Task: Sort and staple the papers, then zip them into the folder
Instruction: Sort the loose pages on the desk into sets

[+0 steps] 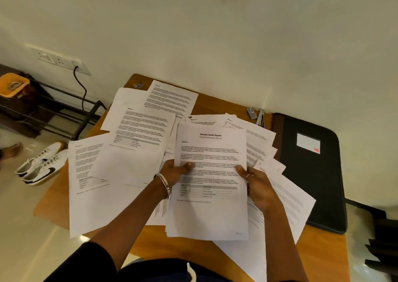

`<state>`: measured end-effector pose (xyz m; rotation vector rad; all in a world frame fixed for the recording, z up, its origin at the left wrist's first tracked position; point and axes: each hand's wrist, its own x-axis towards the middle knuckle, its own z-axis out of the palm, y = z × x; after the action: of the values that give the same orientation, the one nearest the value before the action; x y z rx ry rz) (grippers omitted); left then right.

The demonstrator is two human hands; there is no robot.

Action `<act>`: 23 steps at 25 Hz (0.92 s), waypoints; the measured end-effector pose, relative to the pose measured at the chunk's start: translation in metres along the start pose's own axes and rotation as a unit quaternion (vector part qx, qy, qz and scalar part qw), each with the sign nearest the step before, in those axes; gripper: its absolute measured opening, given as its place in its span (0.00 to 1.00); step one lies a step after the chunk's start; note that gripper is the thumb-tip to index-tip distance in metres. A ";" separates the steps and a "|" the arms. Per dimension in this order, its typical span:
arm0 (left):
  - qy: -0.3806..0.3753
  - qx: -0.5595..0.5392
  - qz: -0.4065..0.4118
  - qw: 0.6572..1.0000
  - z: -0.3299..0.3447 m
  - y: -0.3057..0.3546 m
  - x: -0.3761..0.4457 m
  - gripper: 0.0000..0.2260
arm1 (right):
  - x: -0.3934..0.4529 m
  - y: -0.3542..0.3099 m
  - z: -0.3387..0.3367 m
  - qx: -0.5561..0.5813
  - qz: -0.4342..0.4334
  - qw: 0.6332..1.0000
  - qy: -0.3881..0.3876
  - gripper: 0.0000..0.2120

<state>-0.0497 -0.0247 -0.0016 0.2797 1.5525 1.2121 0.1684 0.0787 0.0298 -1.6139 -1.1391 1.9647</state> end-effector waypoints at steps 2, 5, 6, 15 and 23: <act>0.001 -0.016 -0.014 1.000 0.002 0.002 0.005 0.11 | -0.001 0.017 0.010 -0.036 -0.034 0.998 0.032 0.10; -0.010 -0.037 -0.054 0.998 0.001 -0.003 0.012 0.10 | 0.000 0.031 0.018 -0.090 -0.069 0.983 0.144 0.13; -0.025 -0.018 -0.061 0.998 0.000 -0.005 0.014 0.10 | -0.002 0.033 0.018 -0.095 -0.074 0.980 0.160 0.13; -0.043 0.467 0.089 0.879 0.009 0.009 0.042 0.14 | -0.018 0.042 -0.019 0.090 -0.034 0.940 0.326 0.16; -0.101 0.794 0.207 0.563 0.045 -0.036 0.031 0.30 | -0.011 0.027 -0.041 0.332 -0.011 0.889 0.314 0.16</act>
<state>-0.0090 0.0054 -0.0437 1.9446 1.9702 -0.3732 0.2158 0.0687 0.0155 -1.6149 -0.1912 1.3893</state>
